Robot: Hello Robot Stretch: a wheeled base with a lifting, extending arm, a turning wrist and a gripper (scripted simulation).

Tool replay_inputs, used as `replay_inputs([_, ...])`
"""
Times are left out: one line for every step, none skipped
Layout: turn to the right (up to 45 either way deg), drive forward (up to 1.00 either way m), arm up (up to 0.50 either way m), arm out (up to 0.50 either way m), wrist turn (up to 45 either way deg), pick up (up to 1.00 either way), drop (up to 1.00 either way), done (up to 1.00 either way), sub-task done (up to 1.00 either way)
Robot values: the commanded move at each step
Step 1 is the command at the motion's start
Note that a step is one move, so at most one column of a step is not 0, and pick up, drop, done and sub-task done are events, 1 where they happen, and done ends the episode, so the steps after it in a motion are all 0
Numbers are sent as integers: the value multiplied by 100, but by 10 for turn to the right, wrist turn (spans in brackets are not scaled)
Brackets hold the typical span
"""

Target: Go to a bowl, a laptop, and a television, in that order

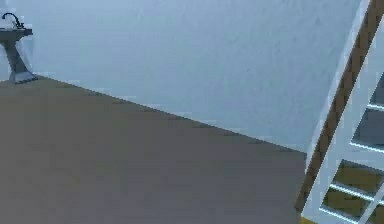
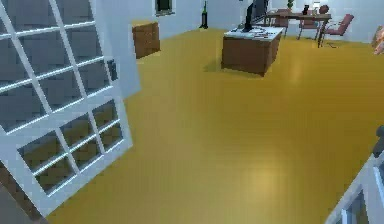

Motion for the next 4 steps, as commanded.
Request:
replay_inputs([180,0,0,0,0,0,0,0,0])
replay_inputs([0,10,0,0,0,0,0,0,0])
replay_inputs([450,0,0,0,0,0,0,0,0])
replay_inputs([360,0,0,0,0,0,0,0,0])
